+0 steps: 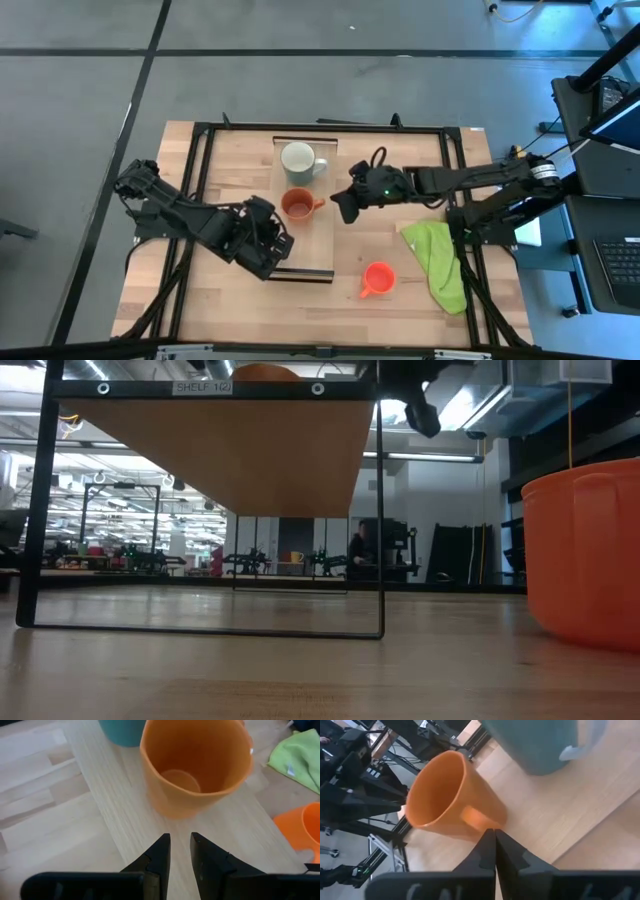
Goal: Stack small to large cups/mugs on shelf
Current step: Put the dark orange mug on the shelf
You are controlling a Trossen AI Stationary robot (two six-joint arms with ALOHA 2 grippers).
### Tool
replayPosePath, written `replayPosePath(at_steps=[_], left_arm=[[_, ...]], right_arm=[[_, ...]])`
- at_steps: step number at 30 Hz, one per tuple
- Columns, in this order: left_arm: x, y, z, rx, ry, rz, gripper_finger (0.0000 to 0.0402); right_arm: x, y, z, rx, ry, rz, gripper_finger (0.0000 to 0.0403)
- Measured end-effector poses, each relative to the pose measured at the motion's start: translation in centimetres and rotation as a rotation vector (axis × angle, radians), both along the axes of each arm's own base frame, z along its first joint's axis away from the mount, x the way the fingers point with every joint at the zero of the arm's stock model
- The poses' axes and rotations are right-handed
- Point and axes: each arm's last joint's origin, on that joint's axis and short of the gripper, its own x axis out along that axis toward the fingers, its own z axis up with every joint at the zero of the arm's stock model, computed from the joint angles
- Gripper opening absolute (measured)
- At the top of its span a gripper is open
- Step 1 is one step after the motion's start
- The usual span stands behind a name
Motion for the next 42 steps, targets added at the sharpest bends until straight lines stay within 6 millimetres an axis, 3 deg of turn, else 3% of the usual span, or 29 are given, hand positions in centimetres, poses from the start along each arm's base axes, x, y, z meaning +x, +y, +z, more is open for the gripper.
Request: replayPosePath(at_steps=[12,20,42], left_arm=[[0.1,0.4,0.0,0.005,0.011,0.008,0.0069],[0.1,0.4,0.0,0.005,0.012,0.008,0.0069],[0.1,1.2,-0.1,0.017,0.047,0.026,0.0069]], right_arm=[[0.9,-2.3,-0.7,-0.005,-0.007,0.000,0.0000],[2.4,-2.2,-2.2,0.016,0.000,0.035,0.0000],[2.6,-2.1,-2.2,0.049,-0.018,0.092,0.0000]])
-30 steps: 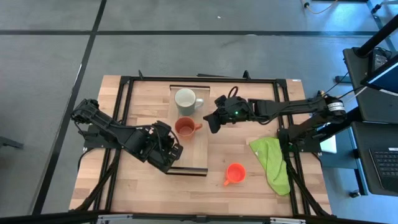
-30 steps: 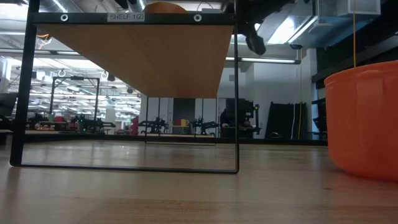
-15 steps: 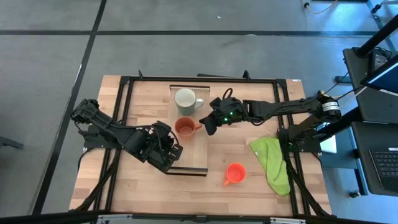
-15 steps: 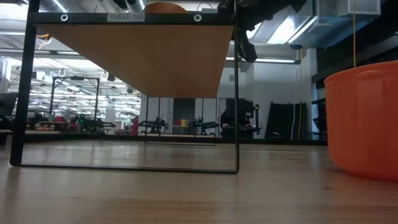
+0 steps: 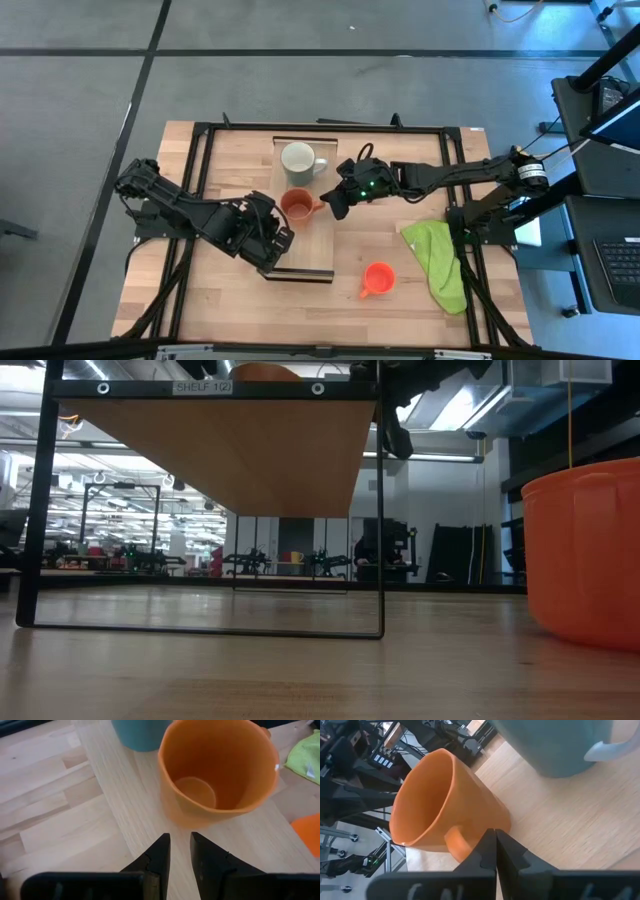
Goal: Stack small to large cups/mugs on shelf
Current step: Put the dark orange mug on the shelf
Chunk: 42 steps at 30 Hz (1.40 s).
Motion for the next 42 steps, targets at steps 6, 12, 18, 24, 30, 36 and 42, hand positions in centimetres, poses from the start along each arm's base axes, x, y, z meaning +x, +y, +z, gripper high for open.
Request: replayPosePath(at_steps=[6,12,18,24,30,36,42], left_arm=[[0.1,0.2,0.0,0.002,0.007,-0.003,0.0069],[0.2,0.6,0.0,0.012,0.010,0.004,0.0069],[0.5,1.1,0.0,0.023,0.024,0.001,0.0069],[0.6,1.5,0.0,0.030,0.033,0.000,0.0069],[0.8,1.9,0.0,0.046,0.044,-0.004,0.0069],[0.9,2.4,0.0,0.058,0.060,-0.013,0.0069],[0.8,2.0,-0.1,0.015,0.084,-0.041,0.0069]], right_arm=[[0.0,0.2,0.0,-0.001,0.000,0.013,0.0000],[0.0,0.3,0.0,-0.011,-0.001,0.024,0.0000],[0.0,0.3,0.0,-0.012,-0.002,0.024,0.0000],[0.0,0.3,0.0,-0.014,-0.002,0.025,0.0000],[0.0,0.3,0.0,-0.015,-0.002,0.025,0.0000],[0.0,0.3,0.0,-0.015,-0.002,0.025,0.0000],[0.0,0.2,0.0,-0.045,0.006,0.002,0.0001]])
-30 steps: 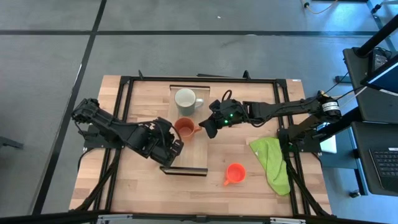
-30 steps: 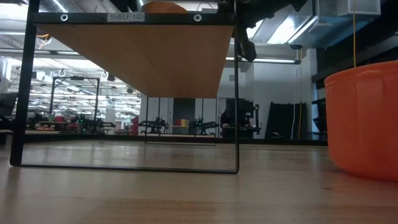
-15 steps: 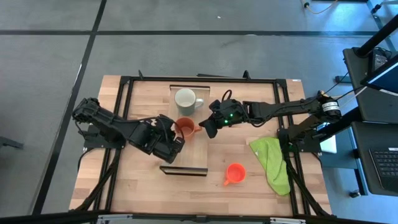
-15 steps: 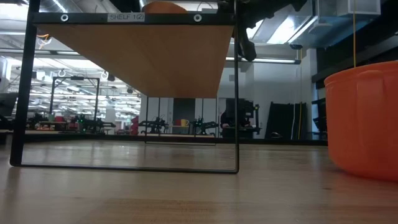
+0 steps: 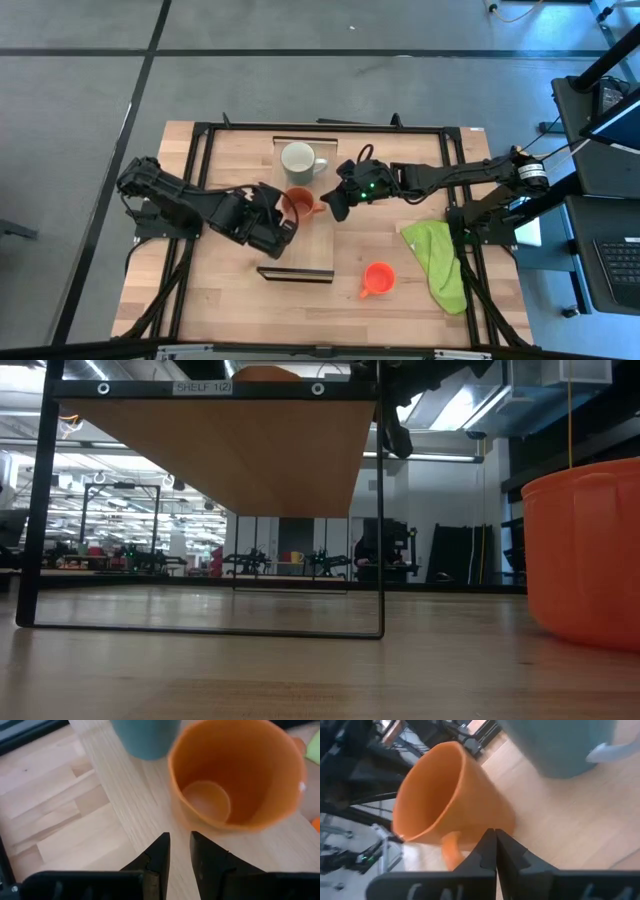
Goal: Stack small to large cups/mugs on shelf
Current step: Put the dark orange mug on the shelf, then put the orange mug on the shelf
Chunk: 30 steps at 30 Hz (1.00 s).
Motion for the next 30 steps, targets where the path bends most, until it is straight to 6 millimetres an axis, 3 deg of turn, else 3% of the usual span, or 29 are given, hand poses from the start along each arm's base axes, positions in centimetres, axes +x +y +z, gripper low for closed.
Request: replayPosePath(at_steps=[4,9,14,21,25,30], left_arm=[[-0.7,-1.1,0.1,-0.015,-0.015,0.000,0.0069],[-2.0,-2.8,0.6,-0.034,-0.077,-0.012,0.0069],[-2.9,-5.1,1.5,-0.027,-0.210,-0.093,0.0069],[-3.9,-7.2,2.0,-0.019,-0.304,-0.159,0.0069],[-4.2,-7.5,2.0,-0.016,-0.312,-0.166,0.0069],[-4.3,-7.6,2.0,-0.020,-0.302,-0.181,0.0069]], right_arm=[[-0.5,-0.3,0.6,-0.094,-0.007,-0.050,0.0008],[-2.2,-0.5,2.9,-0.241,-0.048,-0.033,0.0024],[-6.2,-0.1,6.1,-0.346,0.023,0.039,0.0039],[-12.7,3.7,8.8,-0.395,0.344,0.152,0.0043],[-14.9,5.9,8.4,-0.246,0.482,0.096,0.0044],[-15.9,9.0,6.0,-0.106,0.579,0.050,0.0054]])
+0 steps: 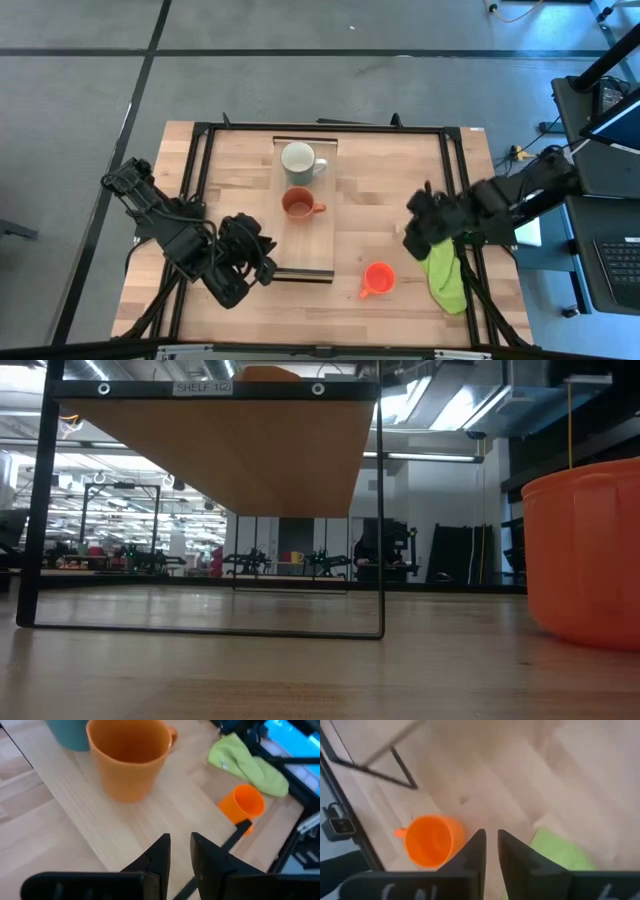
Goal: Stack small to large cups/mugs on shelf
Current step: Put the orange mug on the shelf
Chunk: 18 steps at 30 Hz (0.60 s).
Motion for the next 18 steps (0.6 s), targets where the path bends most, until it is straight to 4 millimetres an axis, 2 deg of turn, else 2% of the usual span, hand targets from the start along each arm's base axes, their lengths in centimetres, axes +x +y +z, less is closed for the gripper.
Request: replayPosePath(at_steps=[10,18], left_arm=[[-2.5,-1.9,0.8,0.030,0.037,-0.208,0.0069],[-6.2,-3.1,2.0,0.142,-0.020,-0.343,0.0069]], right_arm=[[-0.2,5.8,-4.9,0.106,0.106,-0.207,0.0132],[2.6,10.1,-7.8,0.312,-0.057,-0.473,0.0166]])
